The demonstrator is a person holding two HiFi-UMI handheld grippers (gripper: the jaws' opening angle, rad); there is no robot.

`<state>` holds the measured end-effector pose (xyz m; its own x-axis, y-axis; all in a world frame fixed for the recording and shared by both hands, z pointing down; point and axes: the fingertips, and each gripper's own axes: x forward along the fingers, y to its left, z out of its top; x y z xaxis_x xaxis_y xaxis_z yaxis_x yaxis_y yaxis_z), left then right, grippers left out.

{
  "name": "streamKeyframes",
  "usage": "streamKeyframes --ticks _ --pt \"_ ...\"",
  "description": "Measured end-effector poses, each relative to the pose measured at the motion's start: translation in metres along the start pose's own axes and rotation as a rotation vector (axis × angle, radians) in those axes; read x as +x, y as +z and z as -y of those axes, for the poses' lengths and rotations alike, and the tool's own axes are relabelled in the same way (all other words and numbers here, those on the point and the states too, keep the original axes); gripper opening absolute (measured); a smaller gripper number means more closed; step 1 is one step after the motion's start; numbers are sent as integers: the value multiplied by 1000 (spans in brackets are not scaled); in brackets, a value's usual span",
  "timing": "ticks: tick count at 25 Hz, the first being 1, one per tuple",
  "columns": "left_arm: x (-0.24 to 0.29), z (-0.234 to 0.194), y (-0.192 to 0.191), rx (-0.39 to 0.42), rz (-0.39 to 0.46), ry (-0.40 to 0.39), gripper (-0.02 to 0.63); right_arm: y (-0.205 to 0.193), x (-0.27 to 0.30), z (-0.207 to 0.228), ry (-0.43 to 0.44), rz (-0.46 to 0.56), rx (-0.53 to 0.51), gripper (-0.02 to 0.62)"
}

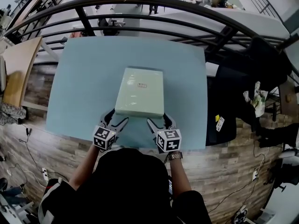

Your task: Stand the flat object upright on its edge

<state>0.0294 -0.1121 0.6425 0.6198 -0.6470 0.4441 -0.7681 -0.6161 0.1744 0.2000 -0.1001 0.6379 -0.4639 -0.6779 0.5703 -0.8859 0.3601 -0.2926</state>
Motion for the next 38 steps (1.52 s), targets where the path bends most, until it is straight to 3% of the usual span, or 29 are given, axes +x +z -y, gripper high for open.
streamKeyframes --ticks 20,38 --pt "-22 -8 61 64 127 14 330 57 -24 -24 14 129 -45 336" --pt "-43 -4 79 74 169 30 328 81 -43 -39 7 207 -57 336"
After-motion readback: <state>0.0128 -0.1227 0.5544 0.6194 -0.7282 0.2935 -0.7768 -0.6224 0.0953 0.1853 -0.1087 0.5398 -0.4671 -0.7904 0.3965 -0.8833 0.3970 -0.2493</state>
